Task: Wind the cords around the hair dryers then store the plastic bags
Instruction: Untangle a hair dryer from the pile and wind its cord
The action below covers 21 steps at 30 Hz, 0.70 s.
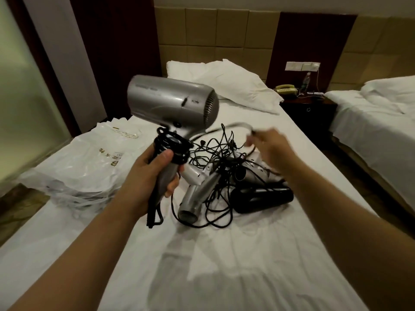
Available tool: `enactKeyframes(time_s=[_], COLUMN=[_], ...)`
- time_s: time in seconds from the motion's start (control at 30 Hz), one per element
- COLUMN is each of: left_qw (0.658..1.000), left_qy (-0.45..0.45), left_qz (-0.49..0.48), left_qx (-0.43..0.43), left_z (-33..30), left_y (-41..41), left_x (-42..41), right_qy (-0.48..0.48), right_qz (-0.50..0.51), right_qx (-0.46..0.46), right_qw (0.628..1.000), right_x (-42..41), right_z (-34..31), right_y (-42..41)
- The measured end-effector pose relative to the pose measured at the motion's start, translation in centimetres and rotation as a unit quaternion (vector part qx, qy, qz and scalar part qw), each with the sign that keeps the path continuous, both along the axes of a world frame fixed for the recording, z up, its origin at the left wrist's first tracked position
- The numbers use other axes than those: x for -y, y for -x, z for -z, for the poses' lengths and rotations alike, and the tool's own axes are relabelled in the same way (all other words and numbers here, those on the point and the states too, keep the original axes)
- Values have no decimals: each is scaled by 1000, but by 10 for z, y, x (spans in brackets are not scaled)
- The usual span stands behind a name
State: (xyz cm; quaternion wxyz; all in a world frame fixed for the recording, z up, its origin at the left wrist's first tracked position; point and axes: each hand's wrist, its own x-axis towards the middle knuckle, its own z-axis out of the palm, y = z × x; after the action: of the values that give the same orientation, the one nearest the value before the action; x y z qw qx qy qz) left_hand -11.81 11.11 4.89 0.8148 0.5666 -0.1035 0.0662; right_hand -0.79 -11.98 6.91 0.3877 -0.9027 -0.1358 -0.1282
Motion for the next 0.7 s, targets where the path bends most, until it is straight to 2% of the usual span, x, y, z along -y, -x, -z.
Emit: enactKeyframes(time_s=[0.03, 0.07, 0.1, 0.2, 0.23, 0.37, 0.43, 0.5, 0.53, 0.63, 0.67, 0.7], left_qw=[1000, 1000, 1000, 999, 999, 998, 998, 998, 998, 996, 996, 996], left_qy=[7, 12, 14, 26, 34, 60, 63, 50, 37, 14, 17, 21], left_qz=[-4, -7, -9, -18, -20, -18, -21, -37, -49, -78, -80, -76], left_qx=[7, 14, 17, 17, 12, -4, -4, -12, -17, -38, -44, -46], left_z=[-2, -5, -6, -10, -9, -4, -2, -1, 1, 3, 3, 4], left_y=[-1, -3, -5, -7, -7, -9, -10, -8, -8, -7, -7, -7], left_x=[-1, -1, -1, -4, -6, -8, -7, -6, -5, -4, -4, -4], right_qy=[-50, -85, -84, 84, 97, -13, 40, 96, 69, -147, -155, -109], right_qz=[-8, -19, -34, -74, -75, -76, -84, -97, -97, -74, -89, -103], right_qx=[55, 71, 49, -102, -119, -152, -209, -214, -204, -117, -116, -151], right_qw=[997, 994, 995, 988, 985, 985, 973, 967, 972, 979, 977, 977], right_x=[-1, -1, -2, 8, 14, 35, 40, 39, 37, 36, 40, 43], right_z=[-21, -33, -36, -12, -3, 20, 43, 52, 44, -9, -27, -34], right_y=[3, 4, 5, 9, 8, 14, 22, 33, 36, 36, 34, 30])
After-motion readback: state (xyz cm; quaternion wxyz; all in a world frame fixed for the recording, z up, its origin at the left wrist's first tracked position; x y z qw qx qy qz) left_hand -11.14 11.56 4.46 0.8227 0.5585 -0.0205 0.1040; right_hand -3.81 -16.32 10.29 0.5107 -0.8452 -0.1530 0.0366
